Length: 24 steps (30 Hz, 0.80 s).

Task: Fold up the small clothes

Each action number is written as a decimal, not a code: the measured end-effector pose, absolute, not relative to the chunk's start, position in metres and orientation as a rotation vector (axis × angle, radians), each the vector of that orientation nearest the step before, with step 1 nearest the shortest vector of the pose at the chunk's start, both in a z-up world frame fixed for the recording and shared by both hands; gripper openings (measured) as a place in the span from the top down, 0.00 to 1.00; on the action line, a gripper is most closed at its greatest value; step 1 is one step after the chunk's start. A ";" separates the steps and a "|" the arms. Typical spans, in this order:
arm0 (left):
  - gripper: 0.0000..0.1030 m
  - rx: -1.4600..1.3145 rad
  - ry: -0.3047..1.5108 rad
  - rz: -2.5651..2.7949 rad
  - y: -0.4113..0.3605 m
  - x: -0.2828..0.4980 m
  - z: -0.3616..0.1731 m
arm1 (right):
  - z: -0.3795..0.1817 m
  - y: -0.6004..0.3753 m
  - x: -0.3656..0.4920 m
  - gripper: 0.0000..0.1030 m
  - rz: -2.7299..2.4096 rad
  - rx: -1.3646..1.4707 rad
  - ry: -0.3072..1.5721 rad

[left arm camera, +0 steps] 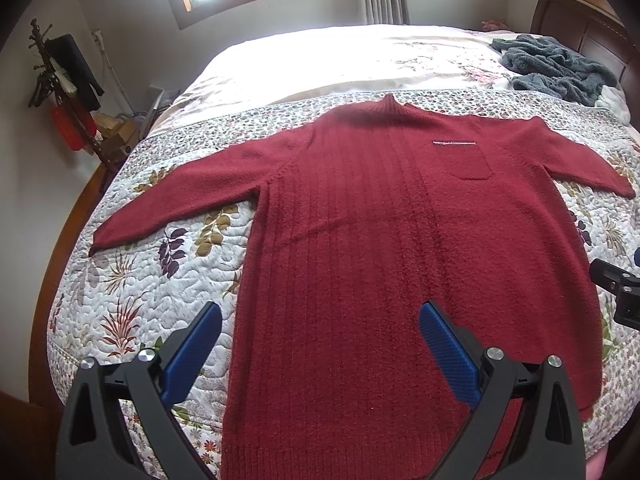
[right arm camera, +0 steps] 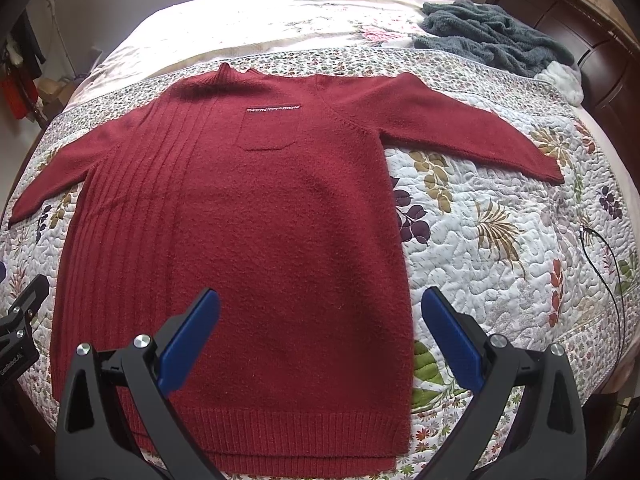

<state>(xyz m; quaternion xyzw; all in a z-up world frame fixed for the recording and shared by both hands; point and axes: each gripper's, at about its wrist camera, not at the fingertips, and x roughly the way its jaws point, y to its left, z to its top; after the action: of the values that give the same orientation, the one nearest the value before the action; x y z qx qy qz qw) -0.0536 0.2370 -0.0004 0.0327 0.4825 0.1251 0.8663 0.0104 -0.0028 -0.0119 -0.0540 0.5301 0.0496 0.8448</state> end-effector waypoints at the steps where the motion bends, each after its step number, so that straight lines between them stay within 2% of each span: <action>1: 0.04 0.070 1.010 0.263 0.237 -0.053 0.000 | -0.012 -0.003 0.010 0.03 0.105 -0.113 1.118; 20: 0.04 0.060 1.013 0.252 0.235 -0.047 -0.008 | -0.014 -0.007 0.017 0.03 0.135 -0.091 1.087; 24: 0.04 0.029 1.043 0.244 0.235 -0.022 -0.016 | -0.021 -0.039 0.051 0.03 0.146 0.003 1.117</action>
<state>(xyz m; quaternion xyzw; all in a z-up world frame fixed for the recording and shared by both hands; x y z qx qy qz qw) -0.0217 0.2346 -0.0161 0.0140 0.4970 0.1163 0.8598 0.0514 -0.0391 -0.0208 0.0016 0.5296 0.0694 0.8454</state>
